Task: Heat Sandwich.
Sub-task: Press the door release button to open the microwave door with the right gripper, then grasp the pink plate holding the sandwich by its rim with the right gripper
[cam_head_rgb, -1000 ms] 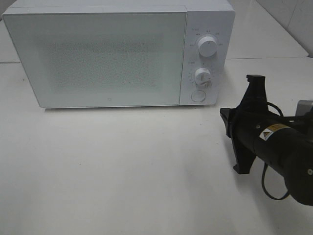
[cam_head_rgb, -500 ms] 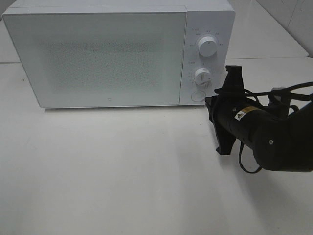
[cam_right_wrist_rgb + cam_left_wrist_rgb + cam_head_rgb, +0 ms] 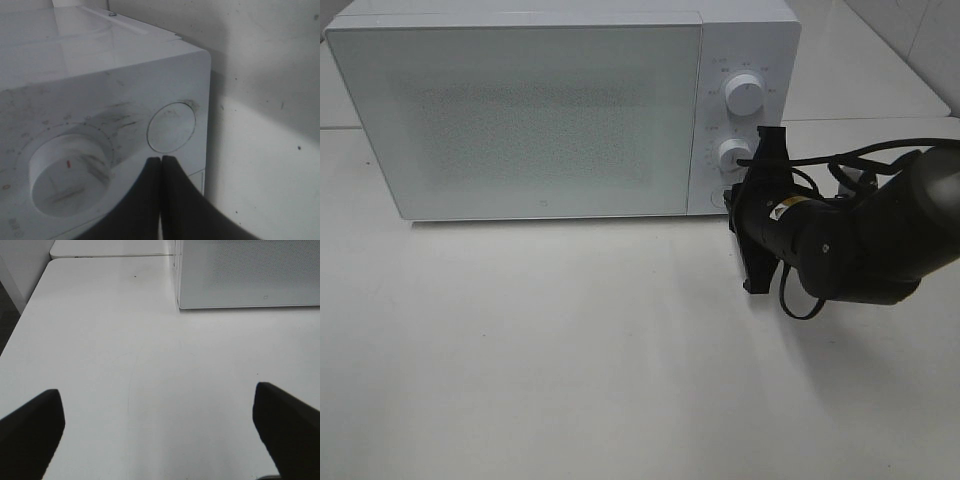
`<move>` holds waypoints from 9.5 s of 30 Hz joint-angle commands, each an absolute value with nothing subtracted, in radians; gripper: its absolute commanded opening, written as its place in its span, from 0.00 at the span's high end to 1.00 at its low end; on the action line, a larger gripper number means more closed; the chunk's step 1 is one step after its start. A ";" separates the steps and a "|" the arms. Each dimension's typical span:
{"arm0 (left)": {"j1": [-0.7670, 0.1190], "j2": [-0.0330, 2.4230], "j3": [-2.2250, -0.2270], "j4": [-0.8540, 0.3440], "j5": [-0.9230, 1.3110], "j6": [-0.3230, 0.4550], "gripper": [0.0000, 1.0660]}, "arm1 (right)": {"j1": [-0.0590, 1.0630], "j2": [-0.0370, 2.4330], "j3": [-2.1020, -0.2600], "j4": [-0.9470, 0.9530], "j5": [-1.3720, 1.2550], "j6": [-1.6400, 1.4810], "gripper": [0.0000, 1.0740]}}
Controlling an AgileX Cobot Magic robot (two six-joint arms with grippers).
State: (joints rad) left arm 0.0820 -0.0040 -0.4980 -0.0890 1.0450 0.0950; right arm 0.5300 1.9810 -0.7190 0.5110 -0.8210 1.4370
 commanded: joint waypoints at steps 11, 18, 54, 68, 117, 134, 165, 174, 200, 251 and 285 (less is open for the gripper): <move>0.074 -0.030 -0.495 -0.094 1.037 0.092 0.09 | 0.480 2.039 -0.810 0.476 -0.745 1.405 1.00; 0.074 -0.030 -0.495 -0.094 1.037 0.092 0.09 | 0.478 2.051 -0.841 0.476 -0.735 1.399 1.00; 0.074 -0.030 -0.495 -0.094 1.037 0.092 0.09 | 0.475 2.099 -0.971 0.552 -0.996 1.242 1.00; 0.074 -0.030 -0.495 -0.094 1.037 0.092 0.09 | 0.475 2.155 -1.070 0.530 -1.069 1.248 1.00; 0.074 -0.030 -0.495 -0.094 1.037 0.092 0.09 | 0.525 1.947 -0.768 0.457 -0.622 1.260 1.00; 0.074 -0.030 -0.495 -0.094 1.037 0.092 0.09 | 0.522 1.690 -0.724 0.187 -0.164 0.957 1.00; 0.074 -0.030 -0.495 -0.094 1.037 0.092 0.09 | 0.522 1.587 -1.004 0.145 0.794 -0.410 0.96; 0.074 -0.030 -0.495 -0.094 1.037 0.092 0.09 | 0.522 1.587 -1.012 0.139 0.849 -0.918 0.94; 0.074 -0.030 -0.495 -0.094 1.037 0.092 0.09 | 0.572 1.587 -1.013 -0.039 0.785 -1.247 0.55; 0.074 -0.030 -0.495 -0.094 1.037 0.092 0.09 | 0.653 1.951 -1.504 -0.092 0.584 -1.132 0.16; 0.074 -0.030 -0.495 -0.092 1.037 0.092 0.09 | 0.650 2.384 -2.005 -0.110 0.582 -1.096 0.21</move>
